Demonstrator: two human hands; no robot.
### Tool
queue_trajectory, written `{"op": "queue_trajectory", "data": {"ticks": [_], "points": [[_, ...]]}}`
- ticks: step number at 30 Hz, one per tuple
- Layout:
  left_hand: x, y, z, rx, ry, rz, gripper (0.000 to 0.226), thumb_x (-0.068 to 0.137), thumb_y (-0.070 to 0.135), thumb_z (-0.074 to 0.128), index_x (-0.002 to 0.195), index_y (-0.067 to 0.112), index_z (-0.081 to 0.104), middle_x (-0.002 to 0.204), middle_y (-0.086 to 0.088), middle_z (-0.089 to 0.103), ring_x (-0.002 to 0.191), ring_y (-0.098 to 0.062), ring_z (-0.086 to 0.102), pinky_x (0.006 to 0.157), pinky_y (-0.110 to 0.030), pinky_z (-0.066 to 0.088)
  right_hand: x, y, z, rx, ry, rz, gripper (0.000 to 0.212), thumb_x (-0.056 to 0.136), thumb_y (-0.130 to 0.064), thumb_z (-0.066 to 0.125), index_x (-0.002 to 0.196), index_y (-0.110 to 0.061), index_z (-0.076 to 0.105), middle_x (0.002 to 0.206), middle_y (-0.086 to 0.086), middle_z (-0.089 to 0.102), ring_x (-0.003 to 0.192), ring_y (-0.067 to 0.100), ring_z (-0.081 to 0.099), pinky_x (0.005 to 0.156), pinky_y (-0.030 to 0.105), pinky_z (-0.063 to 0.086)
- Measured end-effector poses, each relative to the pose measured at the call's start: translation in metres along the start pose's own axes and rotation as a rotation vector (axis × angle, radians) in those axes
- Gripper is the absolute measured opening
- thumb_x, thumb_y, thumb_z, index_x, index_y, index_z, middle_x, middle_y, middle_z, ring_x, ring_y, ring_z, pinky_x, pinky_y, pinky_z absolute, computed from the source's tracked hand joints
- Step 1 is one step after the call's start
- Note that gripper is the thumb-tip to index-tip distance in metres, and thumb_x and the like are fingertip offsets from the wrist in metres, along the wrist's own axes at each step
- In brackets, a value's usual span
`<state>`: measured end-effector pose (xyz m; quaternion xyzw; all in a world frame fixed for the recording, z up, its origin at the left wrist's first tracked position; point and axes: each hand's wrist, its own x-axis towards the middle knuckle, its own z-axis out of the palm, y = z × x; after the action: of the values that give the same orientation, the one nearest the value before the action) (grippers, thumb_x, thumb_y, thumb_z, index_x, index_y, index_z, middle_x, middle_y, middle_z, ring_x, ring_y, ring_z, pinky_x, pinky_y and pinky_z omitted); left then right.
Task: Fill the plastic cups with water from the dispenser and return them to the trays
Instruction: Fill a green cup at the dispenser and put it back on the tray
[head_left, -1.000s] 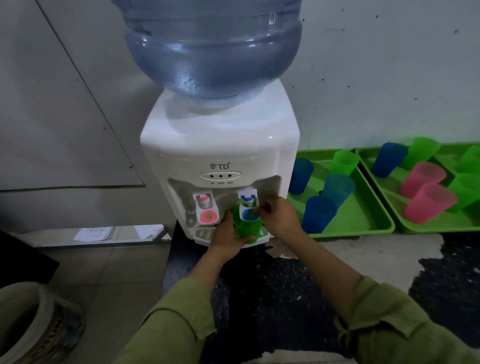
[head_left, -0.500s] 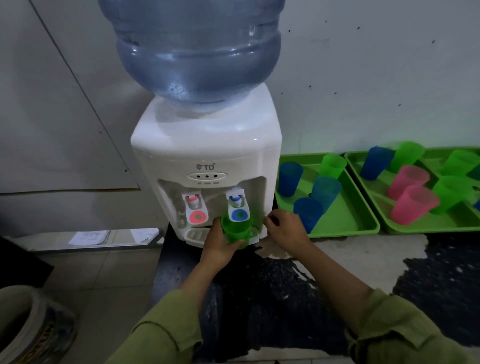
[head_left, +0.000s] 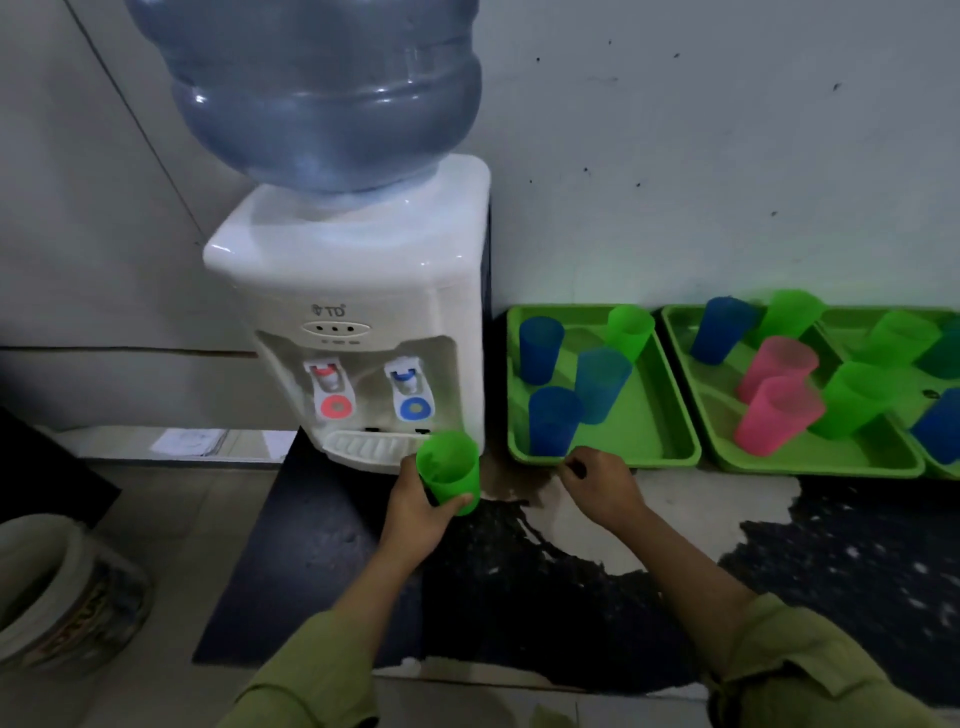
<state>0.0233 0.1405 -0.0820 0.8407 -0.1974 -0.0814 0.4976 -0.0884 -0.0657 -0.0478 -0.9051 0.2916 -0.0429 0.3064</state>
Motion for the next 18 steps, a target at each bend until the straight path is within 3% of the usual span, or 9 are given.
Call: {"op": "queue_trajectory", "data": {"ticks": [7, 10, 14, 18], "points": [[-0.030, 0.038, 0.045, -0.112, -0.200, 0.016, 0.068, 0.059, 0.027, 0.086, 0.116, 0.028, 0.048, 0.114, 0.007, 0.059, 0.108, -0.010, 0.057, 0.091, -0.033, 0.051, -0.002, 0.063, -0.037, 0.004, 0.071, 0.044, 0.020, 0.085, -0.014, 0.057, 0.102, -0.004, 0.061, 0.100, 0.015, 0.061, 0.090, 0.031, 0.059, 0.071, 0.032, 0.044], [-0.033, 0.064, 0.077, -0.149, -0.214, 0.061, 0.064, 0.057, 0.032, 0.085, 0.109, 0.038, 0.048, 0.109, 0.012, 0.060, 0.103, -0.006, 0.059, 0.083, -0.026, 0.055, 0.000, 0.091, -0.058, -0.029, 0.102, 0.027, 0.027, 0.085, -0.014, 0.059, 0.108, -0.002, 0.061, 0.104, 0.018, 0.061, 0.094, 0.031, 0.058, 0.077, 0.034, 0.045], [-0.024, 0.096, 0.114, -0.154, -0.224, 0.108, 0.061, 0.062, 0.033, 0.084, 0.109, 0.043, 0.046, 0.110, 0.019, 0.059, 0.105, 0.001, 0.057, 0.084, -0.019, 0.052, 0.010, 0.120, -0.080, -0.096, 0.147, -0.015, 0.030, 0.082, -0.010, 0.060, 0.110, 0.001, 0.062, 0.108, 0.023, 0.060, 0.099, 0.038, 0.055, 0.086, 0.039, 0.045], [-0.004, 0.125, 0.152, -0.156, -0.227, 0.108, 0.062, 0.068, 0.026, 0.082, 0.115, 0.032, 0.042, 0.108, 0.023, 0.052, 0.103, 0.000, 0.052, 0.082, -0.003, 0.040, 0.024, 0.142, -0.090, -0.289, 0.035, -0.067, 0.049, 0.087, -0.021, 0.056, 0.131, -0.001, 0.046, 0.134, 0.021, 0.046, 0.121, 0.036, 0.042, 0.100, 0.037, 0.036]]}}
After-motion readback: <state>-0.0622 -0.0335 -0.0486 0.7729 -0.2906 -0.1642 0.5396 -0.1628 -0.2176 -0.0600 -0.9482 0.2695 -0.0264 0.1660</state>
